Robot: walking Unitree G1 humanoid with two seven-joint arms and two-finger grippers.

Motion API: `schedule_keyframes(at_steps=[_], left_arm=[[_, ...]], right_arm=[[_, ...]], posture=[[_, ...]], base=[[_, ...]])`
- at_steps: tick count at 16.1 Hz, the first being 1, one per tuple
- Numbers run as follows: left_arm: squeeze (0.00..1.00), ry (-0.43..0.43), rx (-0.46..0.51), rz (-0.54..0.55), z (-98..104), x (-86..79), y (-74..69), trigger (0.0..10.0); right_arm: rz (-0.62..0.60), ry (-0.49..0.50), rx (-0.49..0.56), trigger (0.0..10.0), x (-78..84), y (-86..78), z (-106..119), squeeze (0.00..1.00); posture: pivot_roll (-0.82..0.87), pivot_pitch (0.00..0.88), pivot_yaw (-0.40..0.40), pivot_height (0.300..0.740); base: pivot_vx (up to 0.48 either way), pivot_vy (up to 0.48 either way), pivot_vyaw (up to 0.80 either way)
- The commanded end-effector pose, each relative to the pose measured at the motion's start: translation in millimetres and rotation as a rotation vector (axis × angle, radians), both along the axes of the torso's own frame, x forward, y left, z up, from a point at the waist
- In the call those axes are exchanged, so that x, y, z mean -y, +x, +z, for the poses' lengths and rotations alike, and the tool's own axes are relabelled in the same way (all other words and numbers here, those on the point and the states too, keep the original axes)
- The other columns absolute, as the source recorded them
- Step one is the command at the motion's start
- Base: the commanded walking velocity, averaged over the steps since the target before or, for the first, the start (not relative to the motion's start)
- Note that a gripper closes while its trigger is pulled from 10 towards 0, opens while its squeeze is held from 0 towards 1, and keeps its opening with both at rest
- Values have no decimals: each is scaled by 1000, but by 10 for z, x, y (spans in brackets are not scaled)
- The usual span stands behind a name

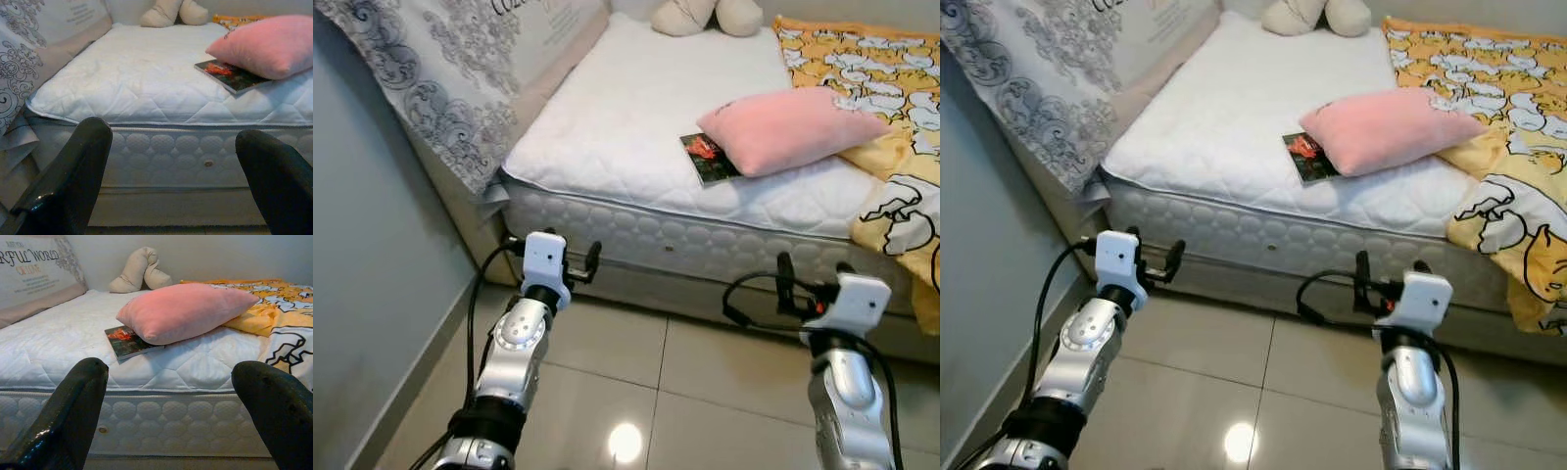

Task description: Clean up the room

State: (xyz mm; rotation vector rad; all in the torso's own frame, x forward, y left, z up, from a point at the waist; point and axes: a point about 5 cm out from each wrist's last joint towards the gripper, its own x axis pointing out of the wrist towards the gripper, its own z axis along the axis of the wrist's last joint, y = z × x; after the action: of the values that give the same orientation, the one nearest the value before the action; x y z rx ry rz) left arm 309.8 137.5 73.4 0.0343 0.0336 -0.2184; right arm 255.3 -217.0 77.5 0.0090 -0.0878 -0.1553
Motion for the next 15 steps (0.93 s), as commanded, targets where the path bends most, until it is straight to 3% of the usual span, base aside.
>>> schedule_keyframes(at_steps=[1, 2, 5, 15], left_arm=[[1000, 7, 11, -12, 39, 17, 29, 10000], [0, -5, 19, -18, 52, 22, 32, 10000], [0, -59, 15, -62, 79, 88, 47, 10000], [0, -74, 41, -85, 137, 125, 64, 10000]], right_arm=[[11, -1, -20, 10000, -4, 10, -27, 0], [12, -6, -16, 10000, 4, 23, -15, 0], [21, -25, 7, 10000, 23, 26, 17, 0], [35, -31, 16, 10000, -24, 22, 13, 0]], posture=[[-84, 0, 31, 740], [-87, 0, 29, 740], [-97, 0, 33, 740], [-97, 0, 35, 740]], base=[[0, 0, -700], [0, 0, -700], [0, 0, -427], [480, 0, 0]])
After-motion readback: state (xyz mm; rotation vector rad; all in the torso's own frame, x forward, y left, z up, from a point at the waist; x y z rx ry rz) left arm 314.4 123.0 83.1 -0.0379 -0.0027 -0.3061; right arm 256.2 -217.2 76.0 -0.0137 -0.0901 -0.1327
